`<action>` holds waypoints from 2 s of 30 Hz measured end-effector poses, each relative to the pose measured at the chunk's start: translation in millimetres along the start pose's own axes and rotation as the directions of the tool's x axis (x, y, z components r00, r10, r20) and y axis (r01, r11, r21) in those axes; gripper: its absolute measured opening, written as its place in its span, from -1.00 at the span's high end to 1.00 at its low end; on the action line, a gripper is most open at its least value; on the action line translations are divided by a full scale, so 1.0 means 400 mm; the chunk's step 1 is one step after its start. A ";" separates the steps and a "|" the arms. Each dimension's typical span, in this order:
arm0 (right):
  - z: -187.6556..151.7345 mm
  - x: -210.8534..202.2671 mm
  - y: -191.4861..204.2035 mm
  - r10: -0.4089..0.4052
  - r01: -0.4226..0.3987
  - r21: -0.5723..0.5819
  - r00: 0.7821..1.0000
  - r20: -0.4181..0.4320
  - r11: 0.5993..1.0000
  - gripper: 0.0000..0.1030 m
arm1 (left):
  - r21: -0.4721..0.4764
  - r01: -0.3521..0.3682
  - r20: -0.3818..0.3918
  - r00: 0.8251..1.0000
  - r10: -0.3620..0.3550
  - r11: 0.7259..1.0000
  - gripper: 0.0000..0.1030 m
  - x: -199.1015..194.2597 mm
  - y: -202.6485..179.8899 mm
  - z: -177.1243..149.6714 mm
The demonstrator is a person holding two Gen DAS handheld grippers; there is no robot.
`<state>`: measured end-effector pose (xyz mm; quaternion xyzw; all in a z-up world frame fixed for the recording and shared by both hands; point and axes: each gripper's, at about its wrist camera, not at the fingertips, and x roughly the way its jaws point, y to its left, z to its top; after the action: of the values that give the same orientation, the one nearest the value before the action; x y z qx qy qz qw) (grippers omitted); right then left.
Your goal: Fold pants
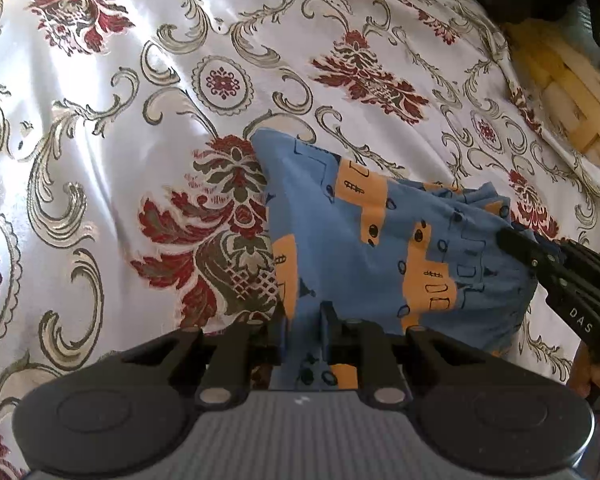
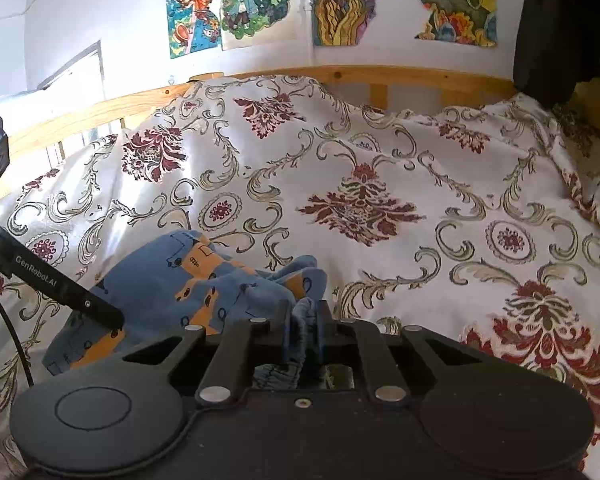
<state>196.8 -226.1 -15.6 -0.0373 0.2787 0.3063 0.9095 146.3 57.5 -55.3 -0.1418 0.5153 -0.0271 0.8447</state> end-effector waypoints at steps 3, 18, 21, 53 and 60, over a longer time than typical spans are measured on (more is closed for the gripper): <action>0.008 -0.006 0.000 -0.008 0.009 -0.010 1.000 0.014 1.000 0.78 | 0.012 -0.007 0.019 1.000 0.007 1.000 0.67 -0.006 -0.012 0.006; 0.083 -0.014 -0.061 -0.063 0.064 -0.014 0.996 0.070 0.998 0.78 | 0.018 0.060 0.060 0.996 -0.061 0.998 0.67 0.000 -0.042 0.100; 0.125 -0.008 -0.112 -0.080 0.081 -0.016 0.994 0.081 0.997 0.78 | 0.029 0.097 0.076 0.992 -0.099 0.995 0.67 0.008 -0.067 0.151; 0.162 0.131 -0.258 -0.128 0.128 0.058 0.992 -0.002 0.990 -0.15 | -0.020 0.102 0.125 0.987 -0.098 0.995 -0.21 0.132 -0.067 0.284; 0.160 -0.002 -0.178 -0.197 0.183 0.126 0.975 0.108 0.975 -0.88 | 0.028 -0.012 0.285 0.958 0.004 1.000 -0.96 0.017 -0.119 0.226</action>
<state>268.4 -269.0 31.4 0.0073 0.2361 0.2031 0.9502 233.7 29.7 -9.8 -0.1299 0.3883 -0.0104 0.9123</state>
